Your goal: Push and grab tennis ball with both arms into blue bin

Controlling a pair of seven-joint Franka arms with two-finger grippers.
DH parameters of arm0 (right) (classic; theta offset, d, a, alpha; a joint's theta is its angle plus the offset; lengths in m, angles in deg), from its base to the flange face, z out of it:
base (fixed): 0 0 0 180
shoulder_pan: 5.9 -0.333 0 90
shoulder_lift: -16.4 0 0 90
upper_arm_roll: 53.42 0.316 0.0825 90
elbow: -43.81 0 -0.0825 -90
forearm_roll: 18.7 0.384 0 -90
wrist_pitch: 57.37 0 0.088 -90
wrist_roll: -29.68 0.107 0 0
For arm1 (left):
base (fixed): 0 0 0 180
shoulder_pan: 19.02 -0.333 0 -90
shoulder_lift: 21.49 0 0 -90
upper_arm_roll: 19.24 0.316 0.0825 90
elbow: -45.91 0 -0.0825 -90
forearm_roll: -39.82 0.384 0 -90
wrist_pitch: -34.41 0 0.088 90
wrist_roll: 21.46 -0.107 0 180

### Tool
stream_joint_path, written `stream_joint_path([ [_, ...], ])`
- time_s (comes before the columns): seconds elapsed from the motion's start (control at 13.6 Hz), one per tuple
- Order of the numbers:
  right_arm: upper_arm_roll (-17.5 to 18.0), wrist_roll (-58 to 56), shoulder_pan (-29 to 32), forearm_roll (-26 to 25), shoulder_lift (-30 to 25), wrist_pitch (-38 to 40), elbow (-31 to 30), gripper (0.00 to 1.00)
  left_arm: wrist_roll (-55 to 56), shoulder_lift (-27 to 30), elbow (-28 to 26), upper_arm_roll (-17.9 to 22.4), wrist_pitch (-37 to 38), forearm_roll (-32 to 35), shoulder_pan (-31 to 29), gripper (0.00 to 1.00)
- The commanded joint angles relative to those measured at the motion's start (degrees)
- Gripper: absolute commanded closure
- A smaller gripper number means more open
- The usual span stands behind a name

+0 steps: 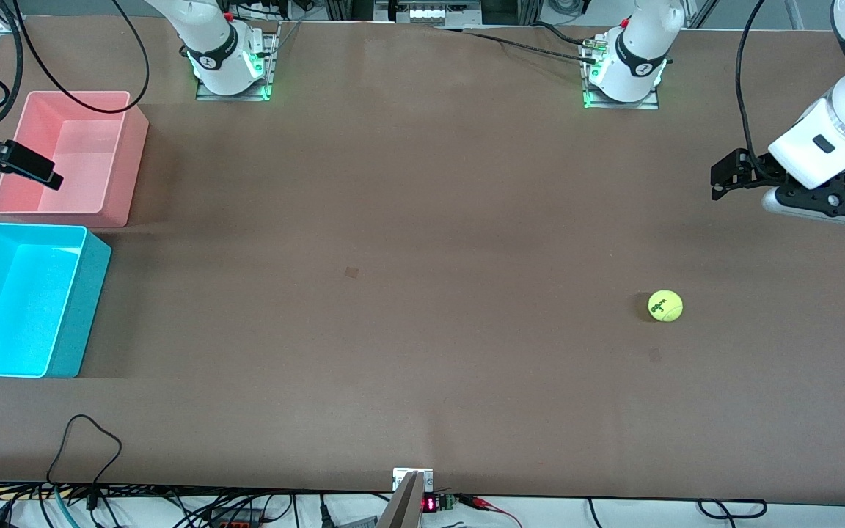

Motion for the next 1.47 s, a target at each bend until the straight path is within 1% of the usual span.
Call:
stream_joint_path([
  [0.0,0.02,0.61,0.09,0.84,0.03,0.09,0.25,0.00,-0.43,-2.13,2.41,-0.38,1.71,-0.27,0.22,0.53],
  [0.07,0.02,0.52,0.09,0.84,0.12,0.09,0.25,0.00,-0.43,-2.40,2.50,-0.38,2.49,-0.35,0.23,0.69],
  [0.15,0.02,0.52,0.09,0.84,0.38,0.09,0.25,0.00,-0.43,-2.75,2.50,-0.30,2.50,-0.70,-0.12,0.77],
  [0.22,0.02,0.52,0.18,0.84,0.64,0.09,0.16,0.00,-0.78,-3.36,2.59,0.05,2.50,-0.88,-0.39,0.89],
  [0.29,0.02,0.52,0.09,0.84,0.99,0.18,0.16,0.00,-1.48,-3.63,3.81,0.06,2.59,-0.27,-0.48,0.99],
  [0.44,0.02,0.43,0.01,0.76,0.99,0.61,0.16,0.00,-4.36,-4.07,3.99,-0.21,3.29,-0.18,-0.39,0.99],
  [0.52,0.10,0.34,-0.08,0.76,0.99,0.70,0.16,0.00,-8.56,-4.07,4.17,-0.30,4.51,-0.09,-0.39,0.99],
  [0.59,0.19,0.34,-0.17,0.76,0.99,0.70,0.16,0.00,-15.56,-4.16,4.26,-0.12,6.44,0.34,-0.48,1.00],
  [0.74,0.19,0.17,-0.08,0.76,1.26,0.79,-0.10,0.00,-28.67,-4.86,4.08,-0.38,9.34,6.91,-0.39,1.00],
  [0.88,0.10,-0.53,0.09,0.76,2.57,0.88,-0.10,0.00,-37.48,-6.34,3.47,-0.04,9.62,8.08,-0.74,1.00],
  [0.96,0.19,-0.62,0.09,0.76,2.93,0.88,-0.10,0.00,-41.70,-7.49,3.47,-0.12,9.27,10.61,-0.74,1.00],
  [1.03,0.11,-0.71,0.09,0.76,3.02,0.88,-0.10,0.00,-47.65,-8.89,3.29,-0.29,8.05,15.33,-0.39,1.00],
  [1.1,0.19,-0.54,-0.17,0.76,3.10,0.97,-0.19,0.00,-53.54,-10.30,3.20,-0.38,6.04,17.99,0.04,1.00],
  [1.25,0.19,-0.80,-1.48,0.23,4.33,0.71,-0.10,0.00,-62.00,-13.11,1.98,-0.30,1.12,18.45,-0.82,1.00],
  [1.4,0.10,-3.69,-1.23,0.23,5.30,0.62,0.07,0.00,-69.39,-13.82,-3.18,-0.21,-8.87,18.63,-2.49,1.00],
])
